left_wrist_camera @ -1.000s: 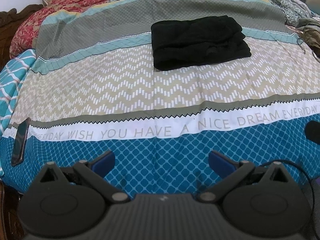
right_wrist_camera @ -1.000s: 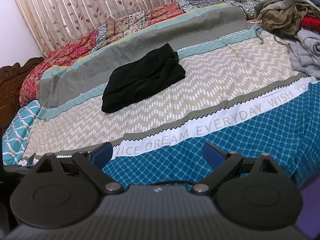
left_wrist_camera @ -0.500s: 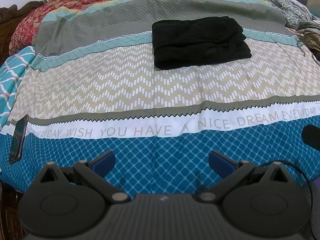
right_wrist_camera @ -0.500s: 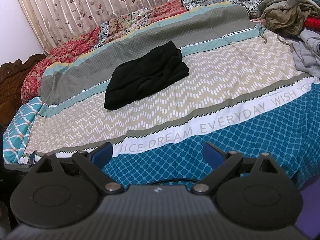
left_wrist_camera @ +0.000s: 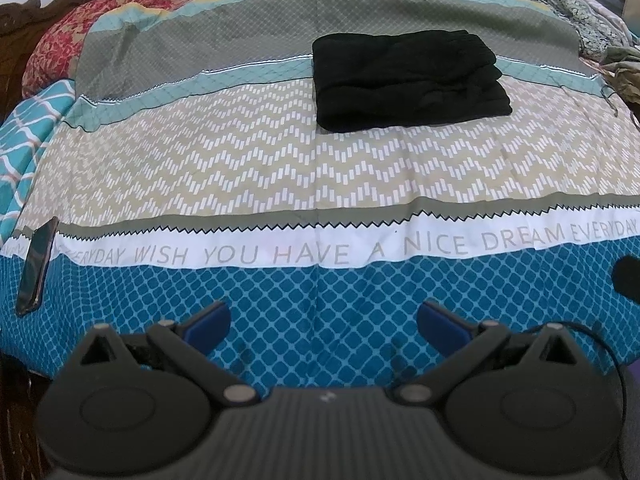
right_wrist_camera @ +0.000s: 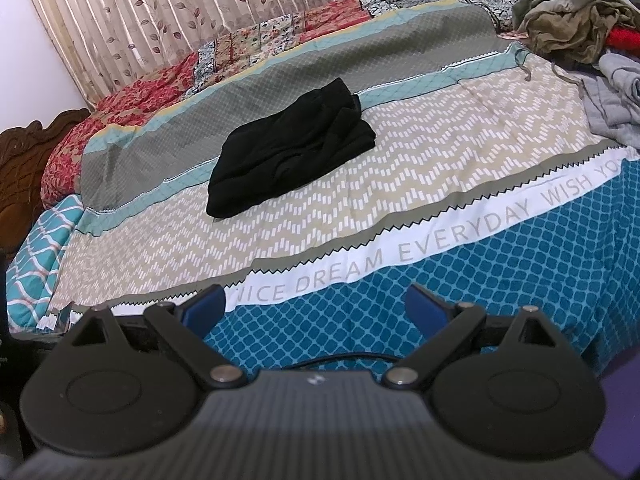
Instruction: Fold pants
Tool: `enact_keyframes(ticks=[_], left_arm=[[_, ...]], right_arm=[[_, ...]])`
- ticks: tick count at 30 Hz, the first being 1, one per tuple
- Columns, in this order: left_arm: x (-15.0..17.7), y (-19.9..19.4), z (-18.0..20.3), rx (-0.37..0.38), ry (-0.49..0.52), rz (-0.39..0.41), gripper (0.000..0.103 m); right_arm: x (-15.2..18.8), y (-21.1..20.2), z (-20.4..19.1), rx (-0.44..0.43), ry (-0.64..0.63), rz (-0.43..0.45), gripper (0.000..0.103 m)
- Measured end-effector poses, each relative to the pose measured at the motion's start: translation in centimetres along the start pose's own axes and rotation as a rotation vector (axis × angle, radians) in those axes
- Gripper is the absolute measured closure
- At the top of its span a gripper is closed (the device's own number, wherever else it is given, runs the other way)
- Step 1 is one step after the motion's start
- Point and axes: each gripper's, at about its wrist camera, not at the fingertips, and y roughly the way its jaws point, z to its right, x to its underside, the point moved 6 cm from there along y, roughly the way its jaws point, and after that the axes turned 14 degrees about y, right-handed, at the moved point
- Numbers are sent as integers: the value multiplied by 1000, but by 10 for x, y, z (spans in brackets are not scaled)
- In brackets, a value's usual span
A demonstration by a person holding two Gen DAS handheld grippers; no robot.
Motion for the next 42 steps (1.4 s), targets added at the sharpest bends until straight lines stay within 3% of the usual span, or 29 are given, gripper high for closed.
enact_keyframes(ticks=[42], left_arm=[[5,4,-4,-5,-5,-23,0]], right_arm=[[1,1,6,3,21,-11,5]])
